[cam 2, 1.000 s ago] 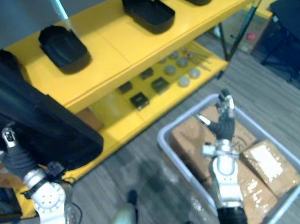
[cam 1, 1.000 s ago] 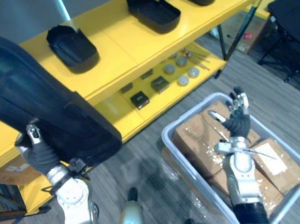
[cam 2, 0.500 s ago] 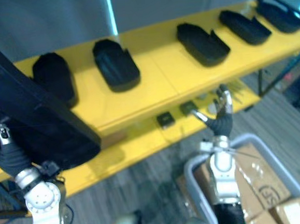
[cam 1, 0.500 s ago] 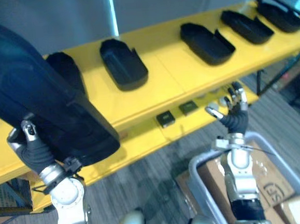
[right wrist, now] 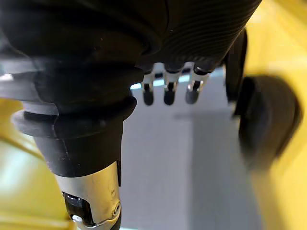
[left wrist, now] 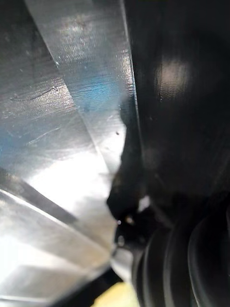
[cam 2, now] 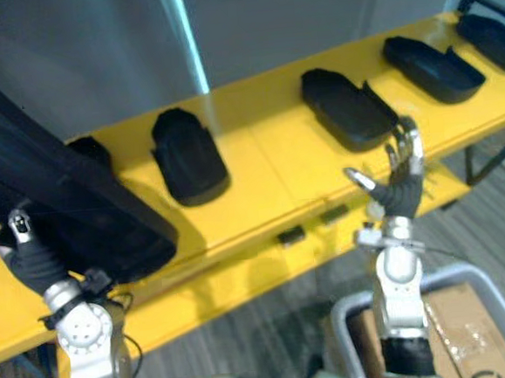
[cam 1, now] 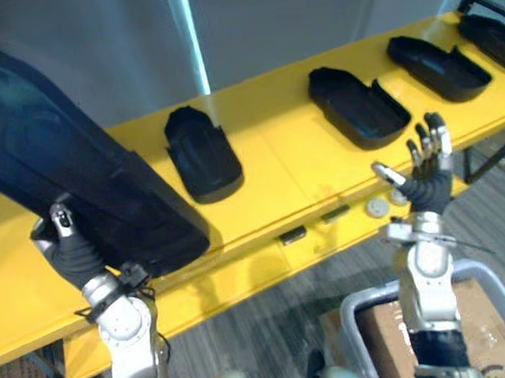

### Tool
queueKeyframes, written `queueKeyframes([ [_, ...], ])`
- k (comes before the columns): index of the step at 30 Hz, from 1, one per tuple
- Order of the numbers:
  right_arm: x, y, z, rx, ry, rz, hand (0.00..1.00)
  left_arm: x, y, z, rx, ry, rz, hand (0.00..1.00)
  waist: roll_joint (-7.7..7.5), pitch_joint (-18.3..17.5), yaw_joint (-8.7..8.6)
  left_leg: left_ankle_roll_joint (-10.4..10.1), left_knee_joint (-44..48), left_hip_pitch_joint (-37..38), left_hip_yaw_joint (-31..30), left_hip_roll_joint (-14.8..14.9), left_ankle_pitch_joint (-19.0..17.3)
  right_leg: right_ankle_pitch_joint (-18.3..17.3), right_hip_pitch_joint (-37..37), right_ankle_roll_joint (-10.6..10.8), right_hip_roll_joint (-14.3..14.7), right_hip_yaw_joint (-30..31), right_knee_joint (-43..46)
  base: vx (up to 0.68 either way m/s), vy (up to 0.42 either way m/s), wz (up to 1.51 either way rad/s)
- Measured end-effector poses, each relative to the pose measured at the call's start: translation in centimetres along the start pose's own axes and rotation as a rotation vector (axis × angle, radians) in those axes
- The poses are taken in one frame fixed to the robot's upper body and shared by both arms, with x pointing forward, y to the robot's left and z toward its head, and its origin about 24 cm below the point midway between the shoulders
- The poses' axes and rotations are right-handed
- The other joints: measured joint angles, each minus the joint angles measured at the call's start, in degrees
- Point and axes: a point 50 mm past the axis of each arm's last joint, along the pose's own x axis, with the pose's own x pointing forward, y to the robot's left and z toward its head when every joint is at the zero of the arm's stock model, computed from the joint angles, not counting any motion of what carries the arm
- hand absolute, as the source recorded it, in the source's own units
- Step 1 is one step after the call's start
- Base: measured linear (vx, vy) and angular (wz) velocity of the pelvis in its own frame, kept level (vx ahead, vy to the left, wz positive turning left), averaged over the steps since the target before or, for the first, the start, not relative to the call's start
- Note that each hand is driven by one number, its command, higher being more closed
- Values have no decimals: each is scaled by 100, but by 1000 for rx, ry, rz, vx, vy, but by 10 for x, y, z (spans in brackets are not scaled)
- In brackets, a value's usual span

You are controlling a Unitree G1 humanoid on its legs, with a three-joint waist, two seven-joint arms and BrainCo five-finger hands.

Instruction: Walk over and take plastic housings, then place them on the shelf

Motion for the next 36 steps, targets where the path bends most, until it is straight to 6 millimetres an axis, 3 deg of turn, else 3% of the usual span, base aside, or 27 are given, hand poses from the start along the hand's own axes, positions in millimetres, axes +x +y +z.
queueKeyframes([
  [1,3,7,1,33,-18,8,0,-4,-3,-2,-23,26,-16,100,1,1,-31,-45,-13,-97,-326,-170,112,-65,79,-63,-148,-392,19,4,103,202],
  [2,8,11,-2,35,-18,15,0,-8,-9,-3,-40,46,-43,100,-47,28,-49,-413,-24,-401,-218,-388,469,-127,225,-46,-402,-907,-44,-18,89,234],
  [3,12,10,-3,28,-16,11,0,-9,-12,-3,-50,51,-56,100,-48,38,-57,-445,-76,-518,93,-390,678,-124,299,-62,-504,-1149,-121,-55,91,262],
  [4,21,9,-4,14,-19,8,0,-10,-14,1,-65,42,-68,100,131,80,-47,-268,-485,-529,1402,-83,667,-73,572,-20,-532,-1595,-306,-68,65,235],
  [5,24,11,-1,13,-33,9,0,-7,-14,8,-76,5,-80,100,228,131,56,317,-539,-543,2521,380,553,-112,728,61,-517,-2013,-321,-60,52,211],
  [7,26,12,2,-8,-50,22,0,-7,-14,10,-85,-6,-88,100,335,112,65,358,-544,-527,3590,810,633,-127,882,71,-607,-2446,-166,7,22,173],
  [8,28,13,4,-25,-57,30,0,-9,-18,12,-100,-3,-107,100,462,154,73,501,-537,-483,3565,822,1224,-322,825,77,-697,-2566,302,20,47,142],
  [10,26,18,3,-29,-55,49,0,-10,-20,12,-96,-7,-133,100,373,164,61,473,-495,-532,3188,674,1254,-488,853,10,-816,-2497,554,-13,-2,90],
  [12,28,28,6,-16,-69,91,0,-9,-20,12,-87,-12,-154,100,329,165,63,193,-535,-750,2581,595,1516,-484,788,1,-756,-2386,555,-38,-106,69],
  [13,30,33,8,1,-79,100,0,-9,-20,12,-82,-15,-162,100,259,165,63,54,-946,-723,2264,482,1892,-444,711,73,-780,-2407,526,-78,-146,29],
  [14,31,34,9,7,-86,101,0,-9,-20,12,-81,-15,-162,100,233,169,55,-45,-1136,-664,2178,456,1950,-426,677,110,-811,-2416,511,-50,-167,9],
  [16,29,35,15,19,-107,101,0,-11,-22,13,-86,-13,-175,100,241,170,-10,-21,-727,-545,2238,611,1423,-466,715,183,-789,-2435,419,44,-94,-12],
  [17,25,31,15,16,-107,92,0,-12,-26,13,-90,-15,-203,100,256,166,-147,-32,-841,-433,2197,609,1386,-464,721,186,-823,-2461,469,31,-42,-4],
  [19,18,17,17,-5,-105,45,0,-10,-33,16,-88,-39,-261,100,214,191,-265,27,-782,-437,2203,543,1353,-412,739,273,-930,-2481,523,-93,77,-1],
  [21,10,1,21,-34,-114,0,0,-3,-38,19,-73,-82,-300,100,184,207,-344,203,-781,-462,2144,434,1266,-410,723,280,-897,-2209,487,-114,126,14],
  [23,-4,-8,18,-49,-88,-46,0,6,-44,18,-39,-115,-337,100,146,187,-400,230,-1083,-446,1947,249,1279,-457,583,195,-705,-723,330,-90,90,46],
  [25,-8,-8,18,-62,-85,-49,0,9,-47,20,-40,-132,-344,100,102,174,-414,216,-1492,-492,1902,133,1287,-523,639,147,-516,-257,-237,-80,-14,69],
  [26,-9,-9,20,-63,-90,-52,0,10,-48,19,-44,-128,-346,100,37,168,-428,194,-1763,-510,1938,28,1317,-574,759,351,-532,-417,-720,-95,-48,82],
  [27,-9,-9,19,-60,-87,-56,0,9,-48,17,-43,-118,-345,100,27,181,-443,300,-1639,-581,1949,11,1375,-509,744,428,-593,-544,-780,-100,-22,64],
  [28,-13,-11,17,-64,-71,-60,0,4,-45,11,-30,-84,-349,100,115,176,-407,229,-1400,-577,1920,116,1469,-465,775,483,-500,-641,-719,-14,4,44],
  [29,-19,-13,14,-68,-52,-70,0,-1,-42,7,-22,-58,-355,100,146,176,-404,299,-1596,-503,1861,189,1963,-431,863,542,-404,-717,-663,16,-26,33],
  [32,-25,-14,12,-62,-32,-70,0,-5,-38,3,-7,-23,-363,100,-45,166,-380,305,-1763,-491,1751,176,2085,-410,867,566,-364,-830,-649,66,-67,24],
  [36,-25,-8,11,-36,-28,-47,0,-8,-35,-2,18,8,-377,100,-128,144,-363,365,-1665,-520,1752,151,2019,-343,870,589,-398,-799,-632,31,-4,3],
])
